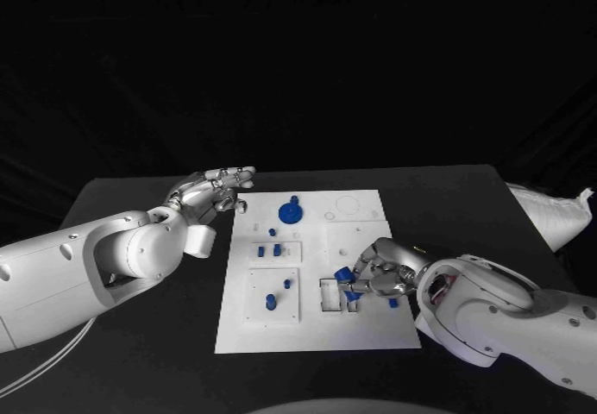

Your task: Assemble the parts on the task board

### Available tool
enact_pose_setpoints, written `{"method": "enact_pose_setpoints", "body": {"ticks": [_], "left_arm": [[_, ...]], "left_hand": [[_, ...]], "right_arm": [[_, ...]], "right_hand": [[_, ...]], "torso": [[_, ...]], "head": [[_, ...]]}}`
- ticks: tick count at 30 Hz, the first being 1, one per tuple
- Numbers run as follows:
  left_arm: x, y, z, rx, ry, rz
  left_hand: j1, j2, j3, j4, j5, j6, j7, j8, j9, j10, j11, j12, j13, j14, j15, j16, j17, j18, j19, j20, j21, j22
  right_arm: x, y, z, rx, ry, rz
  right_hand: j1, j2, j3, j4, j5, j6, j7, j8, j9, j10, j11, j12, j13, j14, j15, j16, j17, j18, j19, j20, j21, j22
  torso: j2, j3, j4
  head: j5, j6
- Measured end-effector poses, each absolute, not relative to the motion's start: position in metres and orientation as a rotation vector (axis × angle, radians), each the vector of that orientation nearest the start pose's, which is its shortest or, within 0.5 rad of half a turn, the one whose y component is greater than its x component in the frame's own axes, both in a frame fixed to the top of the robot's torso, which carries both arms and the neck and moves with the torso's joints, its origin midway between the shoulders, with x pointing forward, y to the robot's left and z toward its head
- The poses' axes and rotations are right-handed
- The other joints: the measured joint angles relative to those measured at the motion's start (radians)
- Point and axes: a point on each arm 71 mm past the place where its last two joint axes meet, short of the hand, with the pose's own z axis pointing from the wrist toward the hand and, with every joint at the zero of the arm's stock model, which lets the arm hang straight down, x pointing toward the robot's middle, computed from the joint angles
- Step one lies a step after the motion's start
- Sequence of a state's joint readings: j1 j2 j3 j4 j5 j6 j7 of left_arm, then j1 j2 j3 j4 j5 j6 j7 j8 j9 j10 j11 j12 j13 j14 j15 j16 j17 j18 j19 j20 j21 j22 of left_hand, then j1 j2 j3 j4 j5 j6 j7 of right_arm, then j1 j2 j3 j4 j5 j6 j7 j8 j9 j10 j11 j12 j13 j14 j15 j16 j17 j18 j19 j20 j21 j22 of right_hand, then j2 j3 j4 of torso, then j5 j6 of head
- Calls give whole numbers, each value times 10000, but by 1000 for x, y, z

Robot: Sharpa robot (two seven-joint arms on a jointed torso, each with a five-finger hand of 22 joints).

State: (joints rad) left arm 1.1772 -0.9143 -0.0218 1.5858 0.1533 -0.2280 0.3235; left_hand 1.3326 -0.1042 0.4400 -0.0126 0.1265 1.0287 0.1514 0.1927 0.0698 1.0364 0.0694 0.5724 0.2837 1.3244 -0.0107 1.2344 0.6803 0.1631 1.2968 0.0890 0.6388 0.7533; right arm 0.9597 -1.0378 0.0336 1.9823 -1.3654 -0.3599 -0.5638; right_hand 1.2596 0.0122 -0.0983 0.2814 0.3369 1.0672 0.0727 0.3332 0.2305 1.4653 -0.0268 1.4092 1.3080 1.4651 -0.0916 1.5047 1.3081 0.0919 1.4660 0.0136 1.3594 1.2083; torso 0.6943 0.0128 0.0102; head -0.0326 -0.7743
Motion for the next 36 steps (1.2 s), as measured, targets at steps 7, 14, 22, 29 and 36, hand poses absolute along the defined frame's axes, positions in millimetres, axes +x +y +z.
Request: {"method": "enact_pose_setpoints", "body": {"ticks": [7, 14, 22, 29, 36], "left_arm": [[475, 222, -185, -13387, 14613, -16219], [474, 222, -185, -13382, 14627, -16239], [474, 221, -185, -13364, 14653, -16253], [473, 221, -184, -13334, 14681, -16259], [473, 221, -184, -13178, 14756, -16255]], "left_hand": [[0, 0, 0, 0, 0, 0, 0, 0, 0, 0, 0, 0, 0, 0, 0, 0, 0, -1, 0, 0, 0, 0], [0, 0, 0, 0, 0, 0, 0, 64, 10, 0, 0, 0, 0, 0, 0, 0, 0, -2, 0, 0, 0, -8], [0, 0, 0, 0, 0, 0, 0, 65, 13, 0, 0, 0, -1, 0, 0, 0, 0, -2, 0, 0, 0, -16], [0, 0, 0, 0, 0, 0, 0, 65, 12, 1, 0, 6, -1, 0, 0, 0, 0, -1, 0, 0, 1, -16], [0, 0, 0, 0, 0, 0, 0, 65, 12, 1, 0, 47, -1, 0, 0, 0, 0, 0, 0, 0, 1, -16]], "right_arm": [[366, -177, -229, 2284, 20138, 5927], [367, -170, -235, 2094, 20454, 5879], [368, -166, -238, 1921, 20667, 5820], [369, -164, -239, 1732, 20616, 5733], [371, -164, -239, 1491, 20435, 5583]], "right_hand": [[-147, 147, -51, 30, -3, 34, 33, 2, 0, 18, -18, -134, 2, 15, -15, 42, -1, -115, 2, -30, 69, 63], [-212, 212, -80, 55, -7, 34, 32, 21, 1, -20, -53, -174, 22, -8, -38, 41, -2, -155, 2, -30, 69, 92], [-399, 399, -268, 93, -103, 35, 32, 294, 69, -20, -54, -275, 46, 14, -87, 41, -2, -155, -12, -87, 69, 91], [-1308, 596, -956, 73, -1989, 449, -340, 408, 1057, 69, -145, -543, 50, 32, -109, 40, -3, -155, 2, -101, 68, 37], [-1892, 322, -1618, 120, -2847, 418, -388, 376, 1201, 15, -158, -1033, -26, 14, -127, 40, -4, -155, 2, -100, -8, -112]], "torso": [[4, 6, -9], [6, 12, -15], [6, 12, -10], [6, 6, -12], [4, 9, -15]], "head": [[44, -5], [78, -13], [102, -33], [128, -40], [149, -39]]}}
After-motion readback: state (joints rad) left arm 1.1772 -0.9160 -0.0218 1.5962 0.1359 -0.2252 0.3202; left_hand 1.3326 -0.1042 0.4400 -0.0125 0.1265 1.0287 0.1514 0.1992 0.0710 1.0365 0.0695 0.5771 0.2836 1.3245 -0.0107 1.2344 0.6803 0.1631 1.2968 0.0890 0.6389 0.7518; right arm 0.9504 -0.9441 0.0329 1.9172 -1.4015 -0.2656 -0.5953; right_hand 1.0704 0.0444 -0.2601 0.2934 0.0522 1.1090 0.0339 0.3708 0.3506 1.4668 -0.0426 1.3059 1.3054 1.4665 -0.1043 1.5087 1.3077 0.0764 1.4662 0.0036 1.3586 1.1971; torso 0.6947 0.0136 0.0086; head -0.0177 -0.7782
